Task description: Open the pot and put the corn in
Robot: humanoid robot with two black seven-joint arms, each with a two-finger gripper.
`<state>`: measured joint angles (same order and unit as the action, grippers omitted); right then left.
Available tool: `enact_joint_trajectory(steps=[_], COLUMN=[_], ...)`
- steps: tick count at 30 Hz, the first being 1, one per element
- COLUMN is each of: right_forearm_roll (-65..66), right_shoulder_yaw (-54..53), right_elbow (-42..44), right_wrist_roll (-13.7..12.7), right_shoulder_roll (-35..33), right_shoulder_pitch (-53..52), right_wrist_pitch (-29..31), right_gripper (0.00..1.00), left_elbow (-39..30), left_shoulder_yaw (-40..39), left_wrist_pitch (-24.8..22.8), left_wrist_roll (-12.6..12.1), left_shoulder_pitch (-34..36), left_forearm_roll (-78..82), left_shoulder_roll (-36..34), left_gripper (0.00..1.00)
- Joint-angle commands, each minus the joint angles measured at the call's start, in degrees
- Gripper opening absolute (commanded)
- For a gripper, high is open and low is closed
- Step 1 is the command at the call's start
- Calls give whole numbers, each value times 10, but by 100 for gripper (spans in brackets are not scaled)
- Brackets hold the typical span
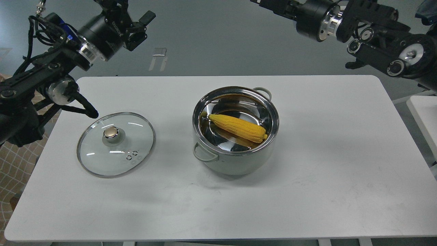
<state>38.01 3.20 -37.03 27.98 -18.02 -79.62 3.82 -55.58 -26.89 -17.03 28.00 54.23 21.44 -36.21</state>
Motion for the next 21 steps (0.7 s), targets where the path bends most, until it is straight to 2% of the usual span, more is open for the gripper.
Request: enact_joint_trajectory(steps=[1,4,6,9,13,21], right_forearm_roll=[-2,-3,-3,-5,-62,-95], right_shoulder_yaw=[-151,-276,-333,-382,-429,-435], right_elbow=[8,7,8,9,25,35], right_wrist_roll=[0,0,0,0,0,0], right_shoulder_roll=[-9,-6,-2,16,42,66], right_shoulder_pitch=[99,182,224,266,302,312], right_wrist_pitch=[7,15,26,38,50,51], right_gripper=[100,100,100,100,100,100], left_elbow=[39,85,116,153,181,189], left_shoulder_yaw=[3,1,1,-1,-26,-65], left_wrist_pitch=[-8,-48,-83,-110,-110,-110], left_wrist_roll=[0,0,0,0,0,0], left_shoulder_pitch=[-3,-16,-18,-27,-45,-67], left_forearm_roll=[1,-3,-7,-9,-11,-11], left_shoulder_roll=[16,35,59,93,122,143], left_gripper=[98,98,98,98,98,98])
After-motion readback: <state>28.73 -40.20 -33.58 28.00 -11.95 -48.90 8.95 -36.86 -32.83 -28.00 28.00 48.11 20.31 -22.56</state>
